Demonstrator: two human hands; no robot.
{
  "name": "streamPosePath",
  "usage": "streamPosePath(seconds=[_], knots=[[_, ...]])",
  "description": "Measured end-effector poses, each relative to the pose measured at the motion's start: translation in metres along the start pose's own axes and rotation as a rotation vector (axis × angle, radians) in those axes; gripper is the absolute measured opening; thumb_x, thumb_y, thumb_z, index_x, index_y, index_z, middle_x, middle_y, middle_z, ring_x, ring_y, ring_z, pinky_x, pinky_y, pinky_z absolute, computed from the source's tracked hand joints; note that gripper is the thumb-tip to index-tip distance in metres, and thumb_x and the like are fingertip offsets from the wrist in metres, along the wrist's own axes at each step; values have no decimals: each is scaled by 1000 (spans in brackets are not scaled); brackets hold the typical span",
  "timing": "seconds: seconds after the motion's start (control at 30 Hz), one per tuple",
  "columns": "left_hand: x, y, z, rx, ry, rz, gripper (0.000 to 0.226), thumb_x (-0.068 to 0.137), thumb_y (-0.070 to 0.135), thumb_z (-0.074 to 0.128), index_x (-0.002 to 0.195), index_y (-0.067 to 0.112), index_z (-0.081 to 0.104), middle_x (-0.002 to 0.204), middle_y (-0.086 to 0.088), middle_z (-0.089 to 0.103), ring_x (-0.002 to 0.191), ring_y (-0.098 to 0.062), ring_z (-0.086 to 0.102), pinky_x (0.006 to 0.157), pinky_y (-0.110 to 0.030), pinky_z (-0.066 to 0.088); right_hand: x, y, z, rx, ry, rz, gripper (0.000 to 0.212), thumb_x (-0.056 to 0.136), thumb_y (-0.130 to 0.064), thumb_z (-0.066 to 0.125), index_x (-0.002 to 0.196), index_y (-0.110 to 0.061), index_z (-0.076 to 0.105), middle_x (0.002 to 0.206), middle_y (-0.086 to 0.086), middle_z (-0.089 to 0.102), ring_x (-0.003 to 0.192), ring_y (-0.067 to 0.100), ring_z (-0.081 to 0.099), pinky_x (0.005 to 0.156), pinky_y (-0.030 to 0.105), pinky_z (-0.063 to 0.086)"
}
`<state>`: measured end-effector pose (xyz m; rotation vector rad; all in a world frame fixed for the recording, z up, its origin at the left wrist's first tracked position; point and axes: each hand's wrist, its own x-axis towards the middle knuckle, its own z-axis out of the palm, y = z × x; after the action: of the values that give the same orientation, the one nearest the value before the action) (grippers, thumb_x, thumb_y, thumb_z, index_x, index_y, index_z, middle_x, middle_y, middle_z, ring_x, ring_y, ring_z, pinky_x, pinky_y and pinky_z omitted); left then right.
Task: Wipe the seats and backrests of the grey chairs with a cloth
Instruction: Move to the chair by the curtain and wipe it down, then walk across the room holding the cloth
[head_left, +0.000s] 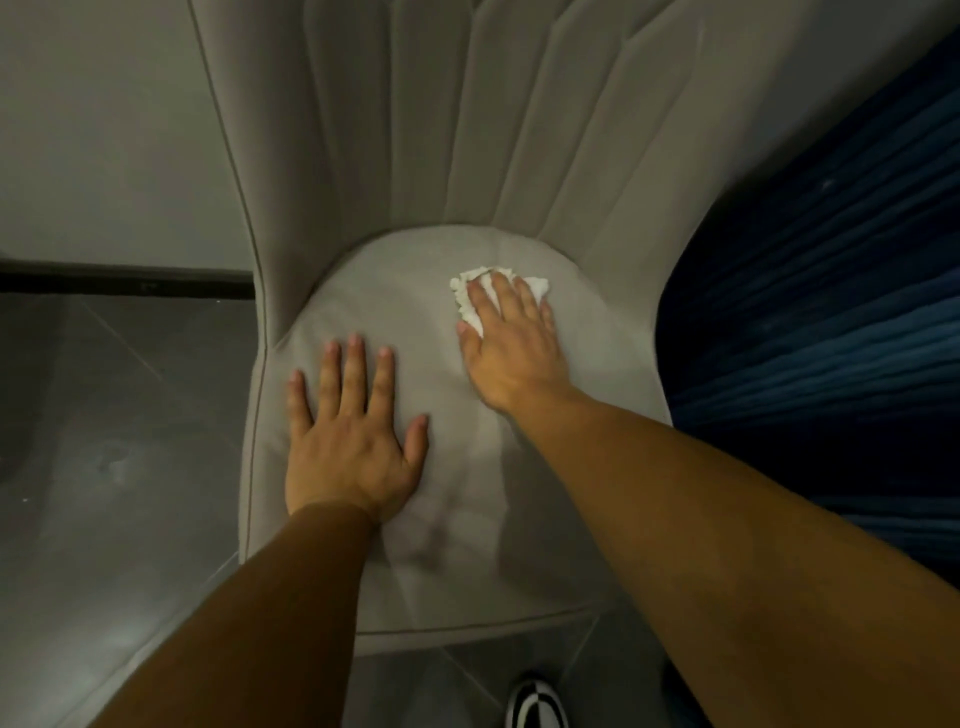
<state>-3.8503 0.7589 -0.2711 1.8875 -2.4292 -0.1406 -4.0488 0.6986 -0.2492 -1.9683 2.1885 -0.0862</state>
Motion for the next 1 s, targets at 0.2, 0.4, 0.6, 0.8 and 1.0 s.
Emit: streamPosePath(seconds=[0.2,0.4,0.6,0.8,1.0], knots=[[0,4,-13,12,-114,-25,84,89,75,7,154,23,-1,160,-7,-8,145,-22,-18,115,-53,-5,-62,-15,-5,8,-63,-172,55,101,-44,38,154,-28,33,163,6,25,150,29,16,120,47,10],[-15,-5,-41,39,-397,-59,103,69,90,-8,150,27,-16,156,0,-25,140,-16,-27,112,-52,-16,-115,-19,-25,-47,-99,-205,52,102,-39,40,149,-19,42,153,4,42,142,29,33,118,43,22],[-86,-28,-82,35,-603,-147,113,60,96,-10,150,27,-15,150,-2,-31,138,-21,-31,108,-56,-17,-140,-30,-71,38,-233,-58,38,102,-36,40,125,-14,60,128,9,56,124,32,44,116,41,20],[-133,-57,-173,155,-624,-175,104,65,88,-18,151,30,-11,150,-4,-33,132,-25,-41,109,-58,-18,-137,-45,-166,-14,-278,-82,38,100,-39,43,124,-15,60,123,11,55,118,31,47,108,40,31],[-111,-92,-317,231,-423,-190,92,75,84,-6,150,31,-10,156,-9,-15,139,-33,-26,110,-61,-13,-120,-109,-289,-25,-264,-140,44,100,-40,42,130,-10,56,131,18,52,122,36,45,106,40,35]])
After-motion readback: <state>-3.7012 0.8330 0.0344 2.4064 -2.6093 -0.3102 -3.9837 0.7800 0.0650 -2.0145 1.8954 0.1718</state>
